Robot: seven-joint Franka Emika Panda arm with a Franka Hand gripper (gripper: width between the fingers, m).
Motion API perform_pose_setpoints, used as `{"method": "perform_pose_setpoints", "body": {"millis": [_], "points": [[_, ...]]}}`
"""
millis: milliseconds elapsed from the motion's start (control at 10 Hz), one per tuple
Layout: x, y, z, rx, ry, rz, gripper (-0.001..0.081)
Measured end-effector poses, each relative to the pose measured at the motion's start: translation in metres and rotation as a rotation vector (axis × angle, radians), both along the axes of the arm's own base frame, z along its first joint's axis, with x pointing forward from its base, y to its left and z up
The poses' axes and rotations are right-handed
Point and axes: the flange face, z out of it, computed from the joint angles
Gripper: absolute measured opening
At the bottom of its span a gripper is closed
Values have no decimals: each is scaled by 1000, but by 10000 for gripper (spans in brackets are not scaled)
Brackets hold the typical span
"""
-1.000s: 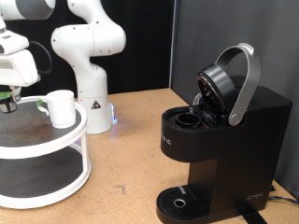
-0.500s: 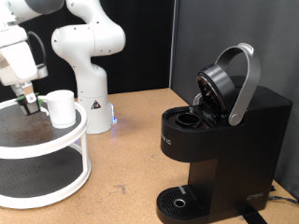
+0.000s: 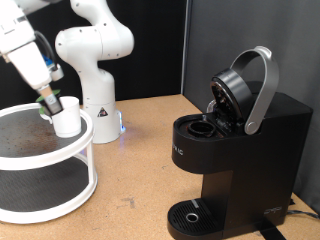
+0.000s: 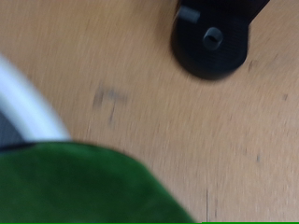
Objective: Make a cup of coffee with the keurig machine
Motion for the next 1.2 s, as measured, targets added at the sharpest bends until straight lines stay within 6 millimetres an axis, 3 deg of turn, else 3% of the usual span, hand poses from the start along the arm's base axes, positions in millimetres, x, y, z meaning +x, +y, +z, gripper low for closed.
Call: {"method": "perform_pose_setpoints", "body": {"millis": [200, 500, 700, 1200], "points": [[20, 15, 17, 77, 66, -78, 476], [49, 32, 32, 58, 62, -134, 476], [50, 35, 32, 97, 69, -159, 476], [81, 96, 64, 229, 174, -228, 476]]}}
